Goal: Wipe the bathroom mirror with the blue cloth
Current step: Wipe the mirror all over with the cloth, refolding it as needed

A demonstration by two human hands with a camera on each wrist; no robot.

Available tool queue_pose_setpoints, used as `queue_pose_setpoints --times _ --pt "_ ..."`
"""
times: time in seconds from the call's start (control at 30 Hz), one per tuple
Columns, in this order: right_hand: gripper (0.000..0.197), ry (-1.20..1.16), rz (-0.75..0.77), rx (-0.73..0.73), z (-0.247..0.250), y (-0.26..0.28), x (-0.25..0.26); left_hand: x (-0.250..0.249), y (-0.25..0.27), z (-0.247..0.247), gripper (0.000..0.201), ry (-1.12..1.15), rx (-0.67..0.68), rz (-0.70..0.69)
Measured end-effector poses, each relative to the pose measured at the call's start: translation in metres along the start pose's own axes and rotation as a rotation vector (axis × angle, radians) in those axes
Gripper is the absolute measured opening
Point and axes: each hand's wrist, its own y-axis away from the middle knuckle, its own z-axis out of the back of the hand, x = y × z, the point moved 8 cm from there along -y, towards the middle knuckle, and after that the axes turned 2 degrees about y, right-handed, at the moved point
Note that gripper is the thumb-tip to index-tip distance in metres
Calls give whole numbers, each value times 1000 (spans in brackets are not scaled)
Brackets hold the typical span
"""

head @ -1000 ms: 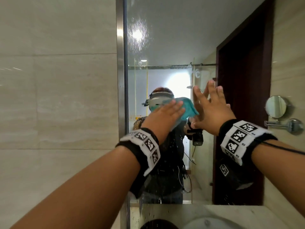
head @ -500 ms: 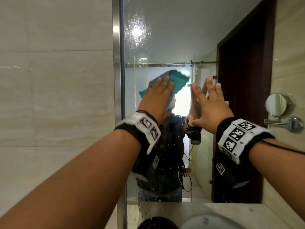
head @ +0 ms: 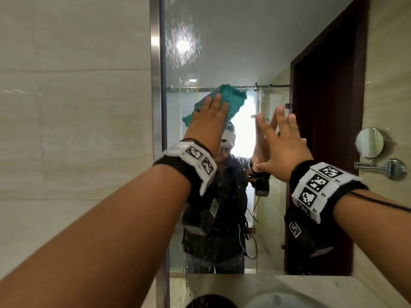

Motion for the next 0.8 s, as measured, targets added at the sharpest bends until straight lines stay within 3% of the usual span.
queue_pose_setpoints --times 0.1,0.23,0.3,0.4,0.53,0.6,0.8 --pt "122 8 -3 -4 -1 0 0 -7 4 -7 81 -11 8 -2" --pt "112 26 6 13 -2 -2 0 -49 50 -63 71 -70 149 -198" --pt "111 32 7 18 -2 -2 1 -51 54 -72 68 -89 199 -230" --pt "114 12 3 2 -1 0 1 -40 28 -48 71 -158 138 -204" --pt "120 34 -3 -10 1 1 0 -19 -11 0 78 -35 27 -32" --pt "119 40 -3 -17 1 1 0 -23 -8 -5 80 -12 27 -17" --pt "107 99 22 -105 15 1 8 -44 29 -56 67 -62 141 -166"
